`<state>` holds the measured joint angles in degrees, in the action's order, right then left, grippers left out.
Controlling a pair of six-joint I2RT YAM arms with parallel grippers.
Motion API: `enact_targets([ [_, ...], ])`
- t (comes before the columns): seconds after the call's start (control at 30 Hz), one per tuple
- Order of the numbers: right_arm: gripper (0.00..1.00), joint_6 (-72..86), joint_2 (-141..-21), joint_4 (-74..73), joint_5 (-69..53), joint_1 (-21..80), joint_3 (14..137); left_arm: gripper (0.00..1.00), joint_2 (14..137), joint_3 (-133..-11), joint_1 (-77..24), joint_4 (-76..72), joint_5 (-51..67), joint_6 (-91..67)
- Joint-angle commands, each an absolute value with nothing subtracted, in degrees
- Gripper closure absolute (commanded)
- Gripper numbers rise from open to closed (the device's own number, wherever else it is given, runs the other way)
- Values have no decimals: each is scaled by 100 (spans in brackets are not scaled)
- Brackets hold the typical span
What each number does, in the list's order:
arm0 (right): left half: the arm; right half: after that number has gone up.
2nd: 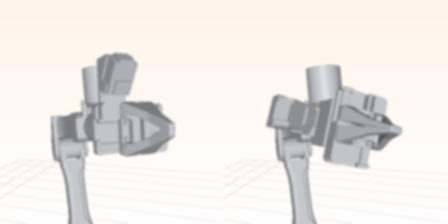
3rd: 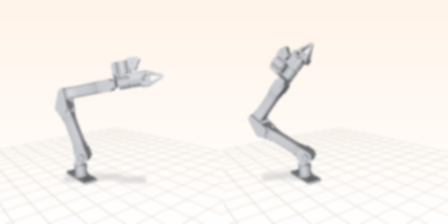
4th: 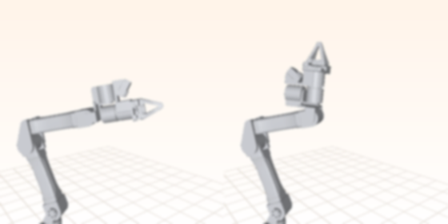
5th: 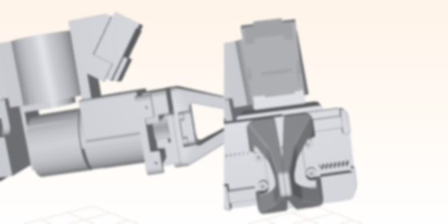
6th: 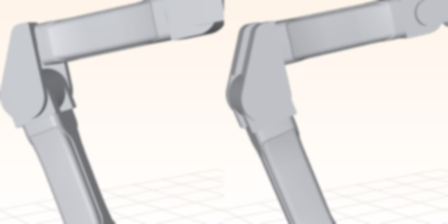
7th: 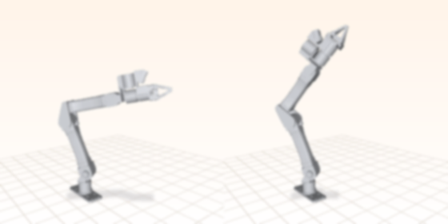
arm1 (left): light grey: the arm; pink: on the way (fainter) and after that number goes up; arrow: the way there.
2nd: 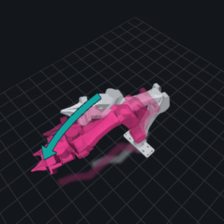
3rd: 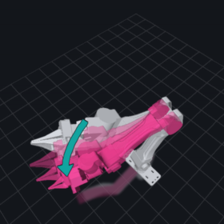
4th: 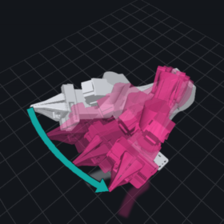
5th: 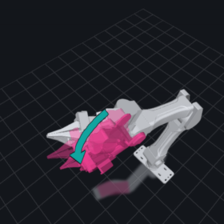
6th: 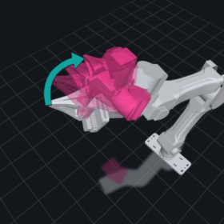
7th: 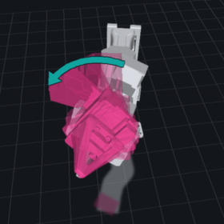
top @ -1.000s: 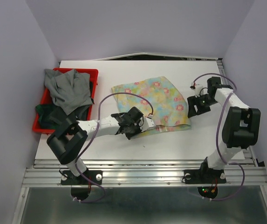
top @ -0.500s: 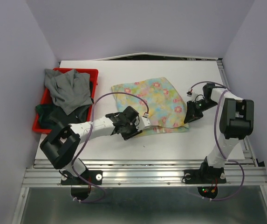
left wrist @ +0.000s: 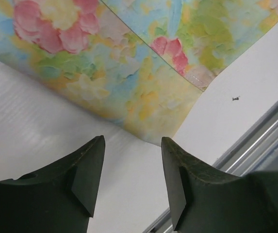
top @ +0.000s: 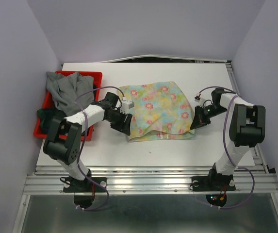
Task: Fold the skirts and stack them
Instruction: Flatten the skirt out
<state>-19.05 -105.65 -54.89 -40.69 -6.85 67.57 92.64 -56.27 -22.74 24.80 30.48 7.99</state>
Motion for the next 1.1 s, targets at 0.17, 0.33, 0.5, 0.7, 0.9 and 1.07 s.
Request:
enact_targets([
  [0.17, 99, -1811, -10072, -5502, -4447, -738, 6627, 20, 9351, -5528, -2259, 2487, 3779, 255],
  [0.33, 99, -1828, -10011, -5528, -4535, -738, 6609, 30, 9790, -5555, -2267, 2452, 3630, 211],
  [0.5, 99, -1846, -9923, -5555, -4518, -738, 6609, 45, 10133, -5651, -2259, 2400, 3550, 272],
  [0.7, 99, -1890, -9713, -5844, -4333, -800, 6881, 100, 9705, -5941, -1803, 2575, 4103, 483],
  [0.9, 99, -1986, -9378, -6319, -4315, -1265, 7636, 100, 8369, -6372, -960, 3146, 5456, 1133],
  [1.07, 99, -2188, -9247, -6845, -4613, -1441, 8041, 100, 7673, -6302, -800, 3138, 5801, 1179],
])
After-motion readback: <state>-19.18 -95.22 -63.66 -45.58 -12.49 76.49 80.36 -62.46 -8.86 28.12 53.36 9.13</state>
